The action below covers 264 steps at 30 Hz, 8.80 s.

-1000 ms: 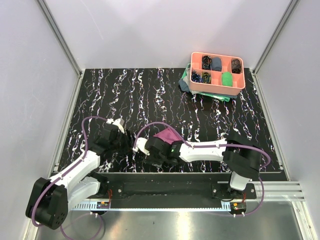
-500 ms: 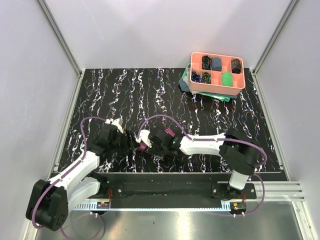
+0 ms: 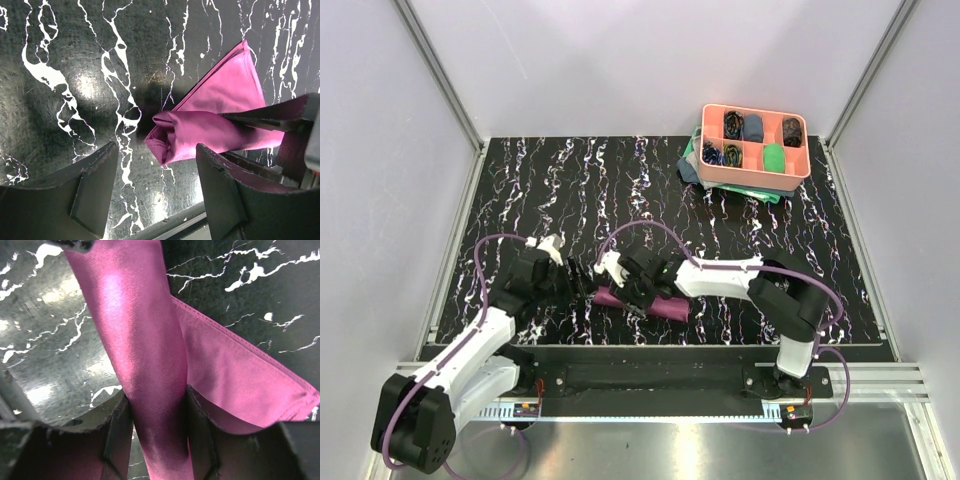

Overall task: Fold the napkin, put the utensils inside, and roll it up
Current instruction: Roll the napkin with the utensil

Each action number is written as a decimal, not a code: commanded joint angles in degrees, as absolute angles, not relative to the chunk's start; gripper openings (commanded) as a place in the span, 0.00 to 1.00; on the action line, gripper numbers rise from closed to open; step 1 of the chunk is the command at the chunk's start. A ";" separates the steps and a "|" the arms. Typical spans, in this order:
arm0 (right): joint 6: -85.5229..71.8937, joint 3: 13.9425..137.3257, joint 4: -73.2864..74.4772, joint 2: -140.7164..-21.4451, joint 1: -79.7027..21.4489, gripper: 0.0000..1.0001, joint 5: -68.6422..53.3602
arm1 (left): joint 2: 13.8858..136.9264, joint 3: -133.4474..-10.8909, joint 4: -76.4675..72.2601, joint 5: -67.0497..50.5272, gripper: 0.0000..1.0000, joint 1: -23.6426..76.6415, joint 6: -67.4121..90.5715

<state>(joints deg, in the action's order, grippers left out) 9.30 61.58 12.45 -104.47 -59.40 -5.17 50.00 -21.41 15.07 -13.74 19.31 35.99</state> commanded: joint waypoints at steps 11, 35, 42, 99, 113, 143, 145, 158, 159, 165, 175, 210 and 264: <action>6.07 70.83 25.31 -116.88 -52.74 0.47 -32.34 | 48.87 -17.05 3.52 -21.44 0.67 18.98 37.09; 2.73 74.71 26.28 -109.88 -49.92 0.74 -31.39 | 59.85 -16.70 6.86 -15.29 0.34 18.98 37.79; 4.65 71.38 21.98 -99.68 -51.15 0.77 -22.87 | 62.13 -18.45 7.47 -15.47 0.34 18.90 37.62; 6.24 68.73 21.44 -107.76 -60.65 0.29 -15.61 | 45.62 -19.87 13.19 -9.40 0.88 15.56 36.30; 3.34 76.90 28.21 -114.69 -50.02 0.28 -41.83 | 49.30 -16.00 1.33 -20.47 0.79 15.64 35.51; 1.32 80.95 28.39 -115.32 -46.14 0.57 -46.23 | 61.26 -15.11 -3.61 -18.99 0.11 15.73 36.91; 1.06 80.86 28.39 -112.95 -46.23 0.62 -44.57 | 62.04 -16.60 -1.50 -18.63 0.11 15.64 37.09; 9.40 67.24 16.53 -95.54 -61.60 0.77 -8.09 | 70.75 -23.55 5.19 -19.69 0.13 15.56 36.92; 9.58 66.98 15.91 -95.62 -62.48 0.77 -6.87 | 71.10 -23.64 5.10 -19.77 0.14 15.56 36.91; 11.07 66.80 15.73 -99.39 -65.57 0.77 -4.49 | 73.30 -24.17 4.92 -20.39 0.15 15.47 36.21; 15.73 66.80 13.80 -103.53 -65.66 0.79 1.75 | 74.97 -25.49 4.48 -21.27 0.25 15.47 35.77; 2.12 76.64 25.22 -119.79 -50.10 0.56 -33.66 | 62.32 -23.30 7.74 -19.51 0.84 10.20 35.24; -7.73 78.13 21.62 -113.46 -61.44 0.84 -14.86 | 68.48 -39.73 4.74 -15.64 0.94 0.79 35.77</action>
<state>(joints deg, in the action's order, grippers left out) -7.18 75.70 22.17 -112.09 -61.36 -18.92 74.08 -38.89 -0.30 -17.87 1.41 38.13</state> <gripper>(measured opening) 0.839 0.925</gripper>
